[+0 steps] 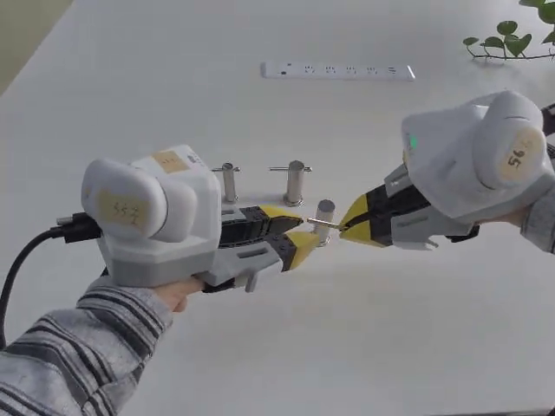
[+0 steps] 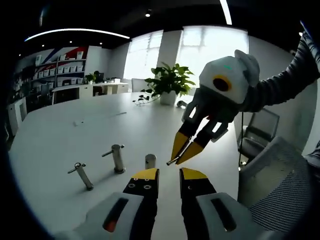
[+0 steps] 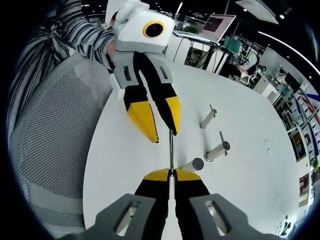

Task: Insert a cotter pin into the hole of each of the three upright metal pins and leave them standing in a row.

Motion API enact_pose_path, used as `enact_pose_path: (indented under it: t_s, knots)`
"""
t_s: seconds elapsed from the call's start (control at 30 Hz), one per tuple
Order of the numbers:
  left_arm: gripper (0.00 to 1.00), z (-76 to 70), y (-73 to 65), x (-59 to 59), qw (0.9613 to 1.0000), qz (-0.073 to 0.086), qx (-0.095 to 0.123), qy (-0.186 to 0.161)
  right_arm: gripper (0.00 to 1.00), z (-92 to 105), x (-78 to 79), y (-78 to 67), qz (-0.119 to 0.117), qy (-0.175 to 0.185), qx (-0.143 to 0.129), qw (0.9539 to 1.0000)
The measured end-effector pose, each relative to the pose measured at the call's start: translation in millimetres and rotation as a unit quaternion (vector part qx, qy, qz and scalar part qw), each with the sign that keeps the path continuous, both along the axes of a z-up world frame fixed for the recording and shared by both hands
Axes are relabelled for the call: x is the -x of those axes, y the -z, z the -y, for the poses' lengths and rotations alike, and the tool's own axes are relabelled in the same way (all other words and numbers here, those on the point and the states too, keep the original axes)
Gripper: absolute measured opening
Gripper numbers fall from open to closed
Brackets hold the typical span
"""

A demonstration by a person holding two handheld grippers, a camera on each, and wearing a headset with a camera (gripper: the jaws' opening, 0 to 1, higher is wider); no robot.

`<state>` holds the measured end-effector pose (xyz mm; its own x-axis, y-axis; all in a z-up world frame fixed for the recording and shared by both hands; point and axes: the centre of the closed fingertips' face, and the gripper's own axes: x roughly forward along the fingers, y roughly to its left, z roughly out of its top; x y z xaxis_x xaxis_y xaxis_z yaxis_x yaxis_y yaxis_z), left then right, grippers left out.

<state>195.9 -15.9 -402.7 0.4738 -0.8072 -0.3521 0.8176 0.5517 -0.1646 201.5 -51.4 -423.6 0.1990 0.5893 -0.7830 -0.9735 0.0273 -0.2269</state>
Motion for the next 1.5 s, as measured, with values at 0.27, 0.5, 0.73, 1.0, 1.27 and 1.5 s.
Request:
enact_pose_path:
  t_s: [0.27,0.5,0.73,1.0,1.27,1.5]
  knots:
    - [0.28,1.0,9.6,-12.2,0.9986,0.029,-0.026,-0.035,0.00,25.1,-14.1,8.6,0.012,0.014,0.031,0.9994]
    - [0.30,6.6,23.3,-19.8,0.9968,0.036,-0.049,-0.053,0.00,35.4,-22.5,19.4,0.015,0.014,0.058,0.9981]
    - [0.27,13.7,36.2,-30.1,0.9948,0.041,-0.070,-0.062,0.00,41.4,-30.8,32.5,0.016,0.015,0.079,0.9967]
    - [0.26,9.9,52.8,-40.4,0.9927,0.013,-0.082,-0.087,0.00,41.1,-35.2,34.1,0.019,0.013,0.085,0.9961]
    - [0.23,18.1,60.1,-43.5,0.9929,-0.005,-0.077,-0.091,0.00,38.0,-38.5,34.8,0.020,0.011,0.083,0.9963]
    - [0.19,27.9,63.3,-46.9,0.9933,-0.007,-0.077,-0.087,0.00,35.0,-41.3,34.9,0.025,0.004,0.084,0.9961]
